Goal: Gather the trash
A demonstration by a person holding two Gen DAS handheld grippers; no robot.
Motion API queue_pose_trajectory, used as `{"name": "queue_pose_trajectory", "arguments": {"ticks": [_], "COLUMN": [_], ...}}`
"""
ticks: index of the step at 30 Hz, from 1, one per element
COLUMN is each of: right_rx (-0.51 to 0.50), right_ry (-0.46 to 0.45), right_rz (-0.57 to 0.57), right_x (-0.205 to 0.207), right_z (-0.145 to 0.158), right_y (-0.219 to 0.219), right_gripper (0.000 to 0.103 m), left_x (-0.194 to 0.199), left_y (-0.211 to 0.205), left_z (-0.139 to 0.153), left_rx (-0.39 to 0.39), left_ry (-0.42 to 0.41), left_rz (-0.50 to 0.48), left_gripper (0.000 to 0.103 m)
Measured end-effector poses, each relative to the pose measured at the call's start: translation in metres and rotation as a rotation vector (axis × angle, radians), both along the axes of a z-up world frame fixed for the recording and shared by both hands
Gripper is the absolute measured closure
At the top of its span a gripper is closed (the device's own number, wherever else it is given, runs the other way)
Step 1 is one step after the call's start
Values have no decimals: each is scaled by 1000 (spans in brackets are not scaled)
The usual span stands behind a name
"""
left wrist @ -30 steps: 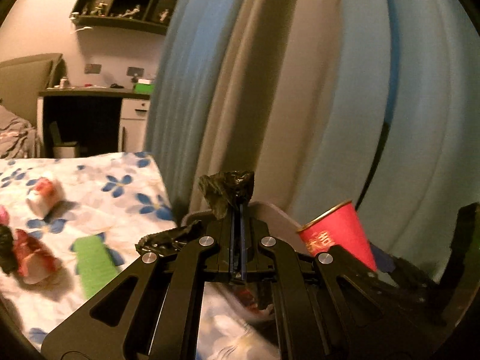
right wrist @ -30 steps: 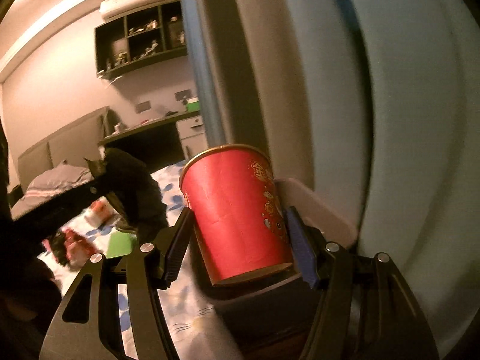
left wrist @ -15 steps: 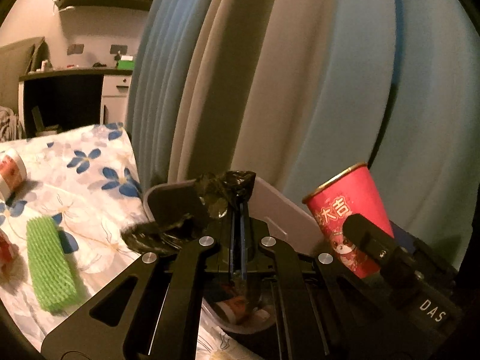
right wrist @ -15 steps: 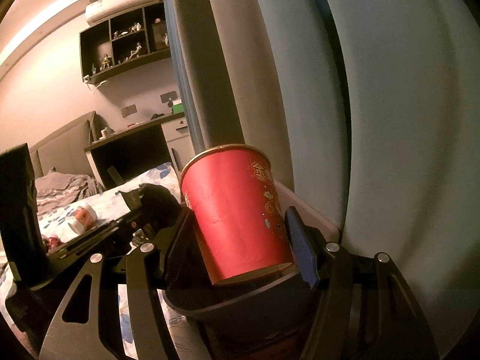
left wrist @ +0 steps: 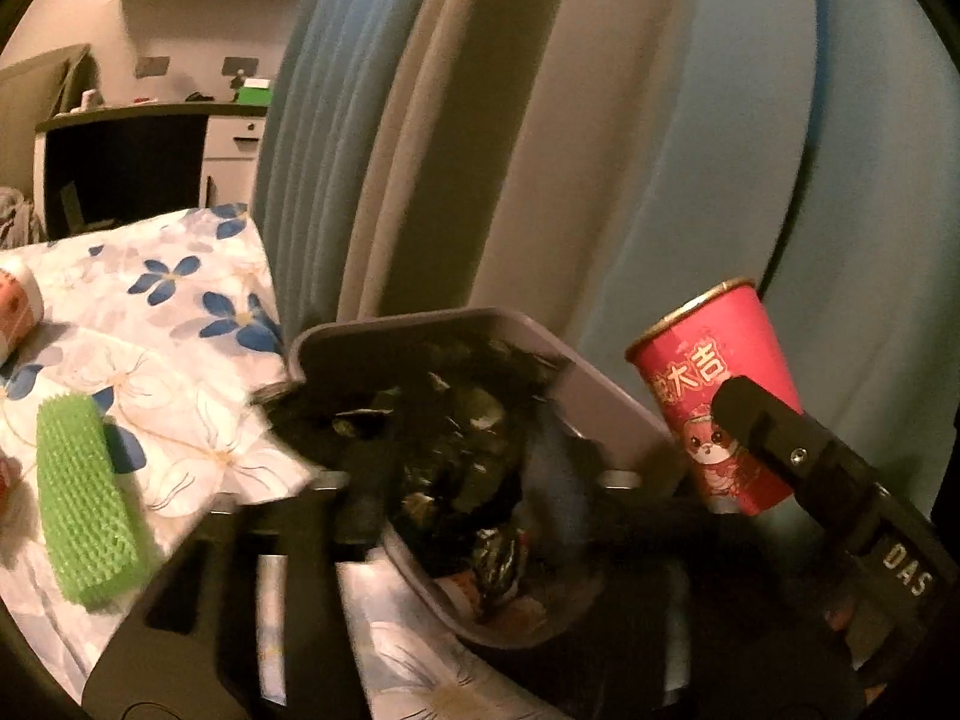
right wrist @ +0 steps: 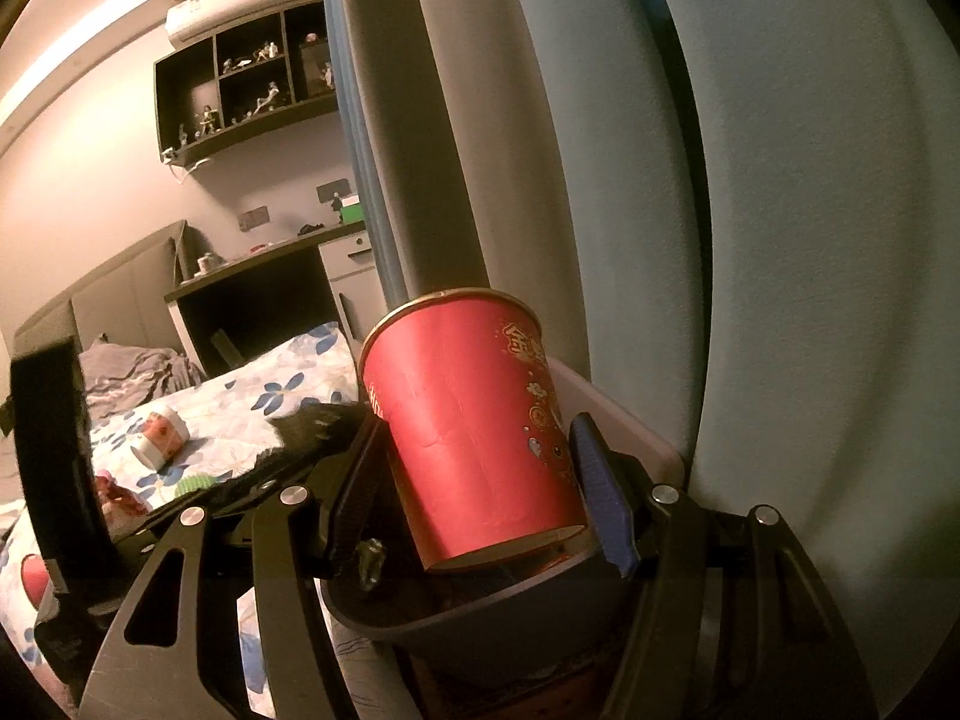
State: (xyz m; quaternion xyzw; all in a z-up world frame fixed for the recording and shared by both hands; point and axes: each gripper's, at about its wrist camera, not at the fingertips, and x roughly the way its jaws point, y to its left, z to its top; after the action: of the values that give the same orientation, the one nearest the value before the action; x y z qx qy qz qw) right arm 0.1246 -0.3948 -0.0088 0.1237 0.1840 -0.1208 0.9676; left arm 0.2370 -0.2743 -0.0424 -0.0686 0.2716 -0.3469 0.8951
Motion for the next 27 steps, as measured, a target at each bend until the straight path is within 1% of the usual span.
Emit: {"name": "queue_pose_trajectory", "arguments": {"ticks": [1,2,3,5,7,11,16,20,24,27], "right_rx": [-1,-1,1,5,9,10,19,29,36,29], "right_ry": [1,2,4,8,12,35,69,91,104,104], "right_rz": [-1,-2,-1,3,12,35,47,52,53,54], "right_x": [-1,0,0,1,6,21,41,52,57,59], "right_z": [0,0,0,0,-2,-12,-24,-33,-38,-38], "right_y": [1,1,1,3,3,8,10,9,11,13], "right_gripper": [41,41,41,41,41,40,40,40,39,39], "left_x": [0,1,1,2,0,-16,-35,-48,-56,-63], "left_y": [5,7,13,24,35,66,111,141,159,168], "left_z": [0,1,2,3,6,11,12,12,13,15], "left_rx": [-12,-16,-18,-25,-22,23,106,139,176,160], "left_ry": [2,3,3,9,9,-19,-21,-27,-56,-62], "left_rz": [9,20,46,84,125,255,450,557,617,623], "left_gripper": [37,32,29,20,15,7,6,6,6,6]}}
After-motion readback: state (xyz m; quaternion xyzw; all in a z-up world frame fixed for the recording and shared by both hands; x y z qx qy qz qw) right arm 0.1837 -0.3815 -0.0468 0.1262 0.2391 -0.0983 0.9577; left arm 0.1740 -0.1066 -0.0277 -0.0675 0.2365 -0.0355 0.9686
